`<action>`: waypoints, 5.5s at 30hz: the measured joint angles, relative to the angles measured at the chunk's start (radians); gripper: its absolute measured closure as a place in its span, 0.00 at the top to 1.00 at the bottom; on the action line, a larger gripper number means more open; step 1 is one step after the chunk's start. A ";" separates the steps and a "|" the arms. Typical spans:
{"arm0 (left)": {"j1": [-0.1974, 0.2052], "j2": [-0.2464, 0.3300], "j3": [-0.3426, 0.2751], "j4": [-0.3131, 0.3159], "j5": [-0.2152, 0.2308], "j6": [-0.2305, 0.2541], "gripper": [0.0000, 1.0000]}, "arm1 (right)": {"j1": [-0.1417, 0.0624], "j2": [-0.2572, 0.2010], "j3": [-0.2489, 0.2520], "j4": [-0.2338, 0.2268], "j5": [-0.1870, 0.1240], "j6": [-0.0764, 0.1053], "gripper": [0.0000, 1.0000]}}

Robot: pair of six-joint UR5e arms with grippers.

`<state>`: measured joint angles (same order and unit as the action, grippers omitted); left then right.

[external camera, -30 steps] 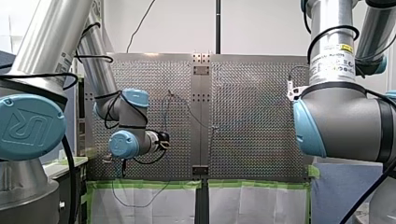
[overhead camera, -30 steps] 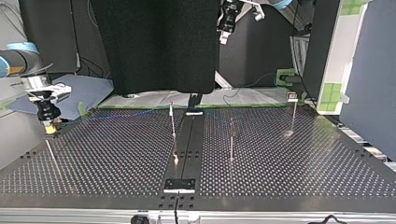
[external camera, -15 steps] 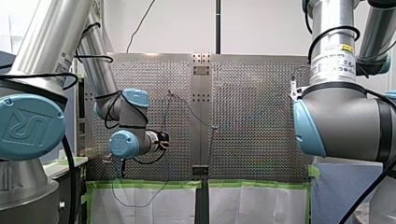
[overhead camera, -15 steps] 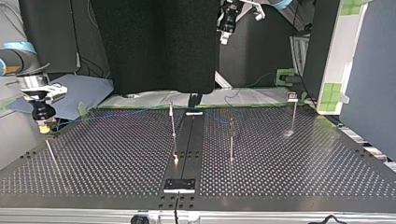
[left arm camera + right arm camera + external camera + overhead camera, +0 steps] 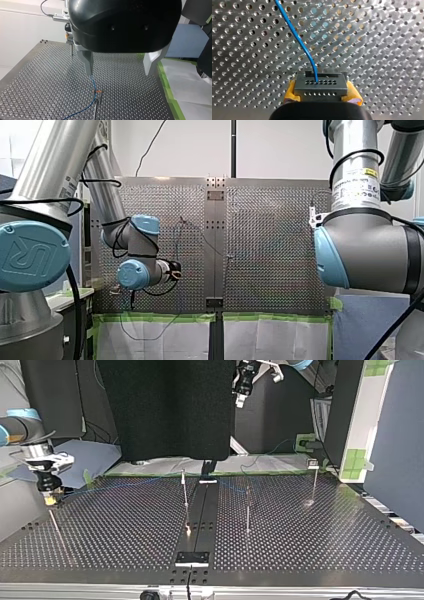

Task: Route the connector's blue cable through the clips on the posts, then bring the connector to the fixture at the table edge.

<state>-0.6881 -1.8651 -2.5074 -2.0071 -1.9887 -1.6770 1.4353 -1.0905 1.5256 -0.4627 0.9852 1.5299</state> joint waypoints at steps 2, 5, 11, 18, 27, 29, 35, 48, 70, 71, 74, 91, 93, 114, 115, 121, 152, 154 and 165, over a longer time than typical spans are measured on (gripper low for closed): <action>0.000 0.000 0.000 0.000 0.000 0.000 1.00 | 0.002 0.004 -0.004 0.006 0.002 -0.003 0.00; 0.000 0.000 0.000 -0.001 0.000 -0.001 1.00 | 0.004 0.006 -0.008 0.004 0.004 -0.003 0.00; 0.000 0.000 0.000 0.000 0.000 -0.001 1.00 | 0.009 0.008 -0.011 -0.007 0.004 0.001 0.00; 0.000 0.000 0.000 -0.001 0.000 -0.002 1.00 | 0.013 0.008 -0.016 -0.012 0.004 0.002 0.00; 0.000 0.000 0.000 -0.001 0.000 -0.001 1.00 | 0.014 0.010 -0.017 -0.015 0.006 0.003 0.00; 0.000 0.000 0.000 -0.001 0.000 -0.001 1.00 | 0.014 0.010 -0.017 -0.017 0.006 0.003 0.00; 0.000 0.000 0.000 -0.001 0.000 -0.001 1.00 | 0.014 0.011 -0.017 -0.021 0.008 0.005 0.00; 0.000 0.000 0.000 0.000 0.001 0.000 1.00 | 0.014 0.015 -0.016 -0.017 0.034 0.026 0.00; 0.000 0.000 0.000 -0.001 0.003 0.000 1.00 | 0.028 0.017 -0.021 -0.033 0.039 0.048 0.00; 0.000 0.000 0.000 -0.001 0.003 0.000 1.00 | 0.028 0.017 -0.021 -0.033 0.041 0.049 0.00; 0.000 0.000 0.000 -0.001 0.003 0.000 1.00 | 0.029 0.017 -0.021 -0.034 0.044 0.050 0.00; 0.000 0.000 0.000 -0.001 0.002 0.002 1.00 | 0.022 0.016 -0.022 -0.014 0.039 0.043 0.55; 0.000 0.000 0.000 -0.001 0.002 0.002 1.00 | 0.022 0.016 -0.021 -0.013 0.039 0.043 0.74; 0.000 0.000 0.000 -0.001 0.000 0.002 1.00 | 0.019 0.016 -0.021 -0.013 0.039 0.043 1.00; 0.000 0.000 0.000 -0.001 0.000 0.002 1.00 | 0.018 0.016 -0.021 -0.013 0.040 0.043 1.00; 0.000 0.000 0.000 -0.001 0.000 0.002 1.00 | 0.017 0.017 -0.021 -0.013 0.039 0.043 1.00; 0.001 0.000 0.031 -0.013 0.000 0.003 1.00 | 0.017 0.016 -0.021 -0.013 0.039 0.043 1.00; 0.001 -0.001 0.033 -0.013 0.000 0.003 1.00 | 0.017 0.016 -0.021 -0.013 0.039 0.043 1.00; 0.000 -0.001 0.033 -0.013 0.000 0.003 1.00 | 0.017 0.016 -0.021 -0.013 0.039 0.043 1.00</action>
<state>-0.6876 -1.8658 -2.4739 -2.0204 -1.9887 -1.6735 1.4522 -1.0741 1.5043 -0.4759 1.0244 1.5730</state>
